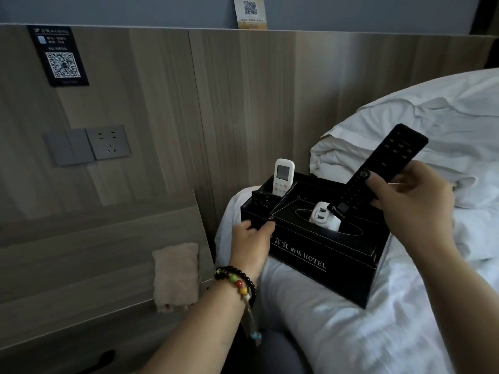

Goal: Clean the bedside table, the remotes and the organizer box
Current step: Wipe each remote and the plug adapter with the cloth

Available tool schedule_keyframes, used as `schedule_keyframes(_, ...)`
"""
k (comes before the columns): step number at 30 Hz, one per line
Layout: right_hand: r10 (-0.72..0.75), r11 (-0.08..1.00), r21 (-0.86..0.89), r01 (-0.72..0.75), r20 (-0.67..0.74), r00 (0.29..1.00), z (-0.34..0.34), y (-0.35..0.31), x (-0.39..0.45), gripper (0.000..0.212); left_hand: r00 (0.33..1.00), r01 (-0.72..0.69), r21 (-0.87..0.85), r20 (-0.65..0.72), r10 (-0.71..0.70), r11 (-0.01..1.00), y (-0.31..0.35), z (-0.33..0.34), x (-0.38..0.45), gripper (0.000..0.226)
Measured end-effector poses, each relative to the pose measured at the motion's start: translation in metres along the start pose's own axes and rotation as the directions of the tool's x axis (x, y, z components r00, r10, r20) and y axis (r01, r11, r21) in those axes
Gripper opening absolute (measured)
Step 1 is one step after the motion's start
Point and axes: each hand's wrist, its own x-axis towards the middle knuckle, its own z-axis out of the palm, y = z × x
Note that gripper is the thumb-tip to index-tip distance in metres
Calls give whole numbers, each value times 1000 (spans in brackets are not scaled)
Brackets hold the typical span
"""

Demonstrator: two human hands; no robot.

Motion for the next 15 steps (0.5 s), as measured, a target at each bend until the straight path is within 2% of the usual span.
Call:
schedule_keyframes(1,13,1000,-11,-13,-5,1000,-3,3,0,21,994,113,-20,3,-113,993,-5,3,6,92)
schedule_keyframes(2,21,999,-34,-21,-6,1000,-6,6,-1,19,979,204,-50,11,-204,978,-10,5,12,100)
schedule_keyframes(3,22,998,-56,-23,-6,1000,-7,7,-3,16,959,282,-83,36,-279,956,-13,7,16,100)
schedule_keyframes(5,19,997,-76,-20,-10,1000,-9,12,-4,13,931,361,-130,105,-349,924,-11,11,18,77)
schedule_keyframes(7,24,998,-64,-26,-28,999,-6,17,-4,13,929,359,-112,142,-343,926,-9,11,21,56)
schedule_keyframes(9,50,998,-31,-51,-57,997,-2,23,-5,14,924,363,-106,169,-343,926,-8,11,23,54)
schedule_keyframes(12,69,998,16,-68,-106,992,6,31,-9,16,927,366,-182,159,-340,912,-8,14,26,55)
schedule_keyframes(15,57,997,61,-48,-143,988,14,36,-19,28,936,349,-232,127,-327,908,-10,19,27,48)
